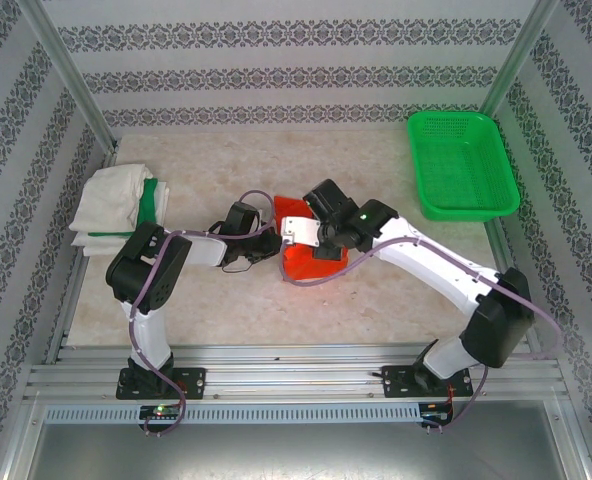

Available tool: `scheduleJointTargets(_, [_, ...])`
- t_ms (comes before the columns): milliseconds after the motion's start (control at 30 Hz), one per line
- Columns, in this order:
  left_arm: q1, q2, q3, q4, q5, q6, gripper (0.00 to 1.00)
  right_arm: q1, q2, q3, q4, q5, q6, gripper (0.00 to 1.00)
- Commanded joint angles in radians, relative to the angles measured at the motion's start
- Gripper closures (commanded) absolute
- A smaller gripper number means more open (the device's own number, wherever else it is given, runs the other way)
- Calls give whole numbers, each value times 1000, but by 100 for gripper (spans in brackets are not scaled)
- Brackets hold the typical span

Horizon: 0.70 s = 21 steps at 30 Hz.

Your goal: Fold and stack the t-shirts

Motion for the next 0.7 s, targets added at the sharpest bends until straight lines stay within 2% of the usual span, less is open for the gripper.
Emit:
scheduleJointTargets(0, [-4, 77, -23, -93, -49, 12, 100, -26, 51, 67, 16, -6, -59, 100])
scheduleJointTargets(167, [2, 83, -23, -88, -42, 11, 100, -60, 138, 152, -4, -32, -89, 100])
scheduleJointTargets(300, [12, 72, -32, -93, -45, 12, 100, -67, 179, 216, -88, -55, -98, 100])
scheduleJointTargets(533, [25, 68, -47, -86, -47, 17, 100, -68, 102, 181, -156, -152, -88, 100])
scheduleJointTargets(667, [24, 80, -37, -77, -35, 15, 100, -70, 73, 146, -143, -155, -83, 100])
